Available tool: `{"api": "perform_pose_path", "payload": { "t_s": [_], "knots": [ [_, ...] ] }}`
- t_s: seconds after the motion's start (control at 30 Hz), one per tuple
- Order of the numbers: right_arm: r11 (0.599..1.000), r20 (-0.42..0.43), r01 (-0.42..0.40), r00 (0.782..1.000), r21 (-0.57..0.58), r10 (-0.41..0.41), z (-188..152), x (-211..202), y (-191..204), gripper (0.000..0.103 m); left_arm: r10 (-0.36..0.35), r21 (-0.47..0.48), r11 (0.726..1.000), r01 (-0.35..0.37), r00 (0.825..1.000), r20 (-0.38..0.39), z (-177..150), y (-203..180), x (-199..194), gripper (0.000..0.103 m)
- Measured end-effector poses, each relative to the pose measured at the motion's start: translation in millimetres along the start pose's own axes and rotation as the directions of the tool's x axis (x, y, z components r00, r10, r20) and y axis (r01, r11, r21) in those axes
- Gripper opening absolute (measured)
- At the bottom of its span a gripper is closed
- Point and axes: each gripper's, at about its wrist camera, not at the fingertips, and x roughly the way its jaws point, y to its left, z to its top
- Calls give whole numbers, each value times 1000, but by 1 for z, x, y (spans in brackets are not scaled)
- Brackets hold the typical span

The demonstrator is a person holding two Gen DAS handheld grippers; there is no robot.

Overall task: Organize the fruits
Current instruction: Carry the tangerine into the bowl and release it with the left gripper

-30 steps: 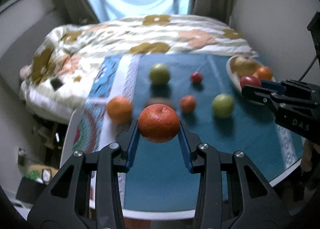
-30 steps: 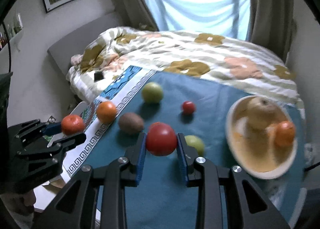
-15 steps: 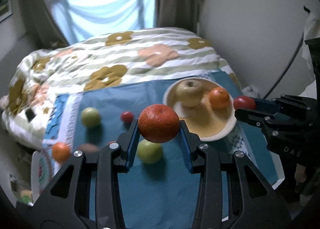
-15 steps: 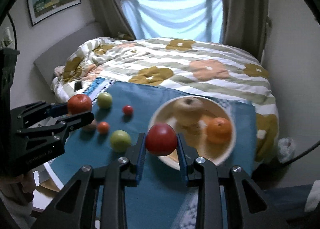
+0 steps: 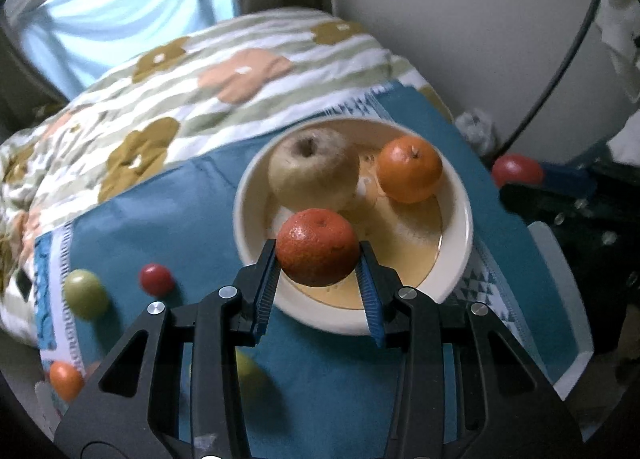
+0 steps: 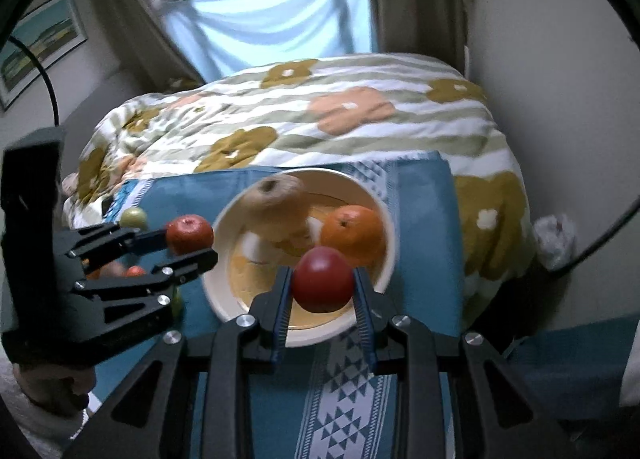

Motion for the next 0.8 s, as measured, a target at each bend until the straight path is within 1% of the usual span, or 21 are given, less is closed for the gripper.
{"api": "perform_pose_path", "payload": {
  "t_s": [0.13, 0.27, 0.3, 0.33, 0.37, 0.4, 0.43, 0.57, 0.8],
  "knots": [
    [998, -13, 20, 1000, 54, -19, 0, 7, -11, 27, -3, 48, 999, 5, 999, -46, 2, -3, 25, 43],
    [996, -27, 25, 999, 83, -23, -2, 13, -18, 27, 3, 93, 996, 1, 999, -46, 5, -6, 33, 43],
    [996, -29, 25, 999, 87, -22, -2, 14, -19, 27, 0, 106, 994, 6, 999, -52, 6, -8, 35, 50],
    [996, -31, 24, 999, 91, -22, -2, 14, -20, 27, 2, 109, 994, 4, 999, -53, 7, -8, 36, 77],
    [995, -32, 24, 999, 95, -21, -2, 14, -21, 27, 8, 107, 994, -3, 999, -44, 7, -7, 34, 94],
    [995, -32, 22, 999, 102, -19, -1, 15, -22, 27, 10, 102, 995, -7, 1000, -24, 8, -6, 30, 103],
    [994, -31, 22, 999, 104, -19, 0, 16, -23, 27, 9, 100, 995, -8, 1000, -6, 8, -5, 24, 103],
    [995, -25, 22, 999, 102, -19, 3, 14, -24, 27, 15, 97, 995, -15, 1000, 0, 10, -2, 16, 103],
    [999, -17, -4, 1000, 49, 5, 7, 8, -19, 27, 28, 27, 999, -29, 999, 26, 4, 13, -11, 103]
  ]
}}
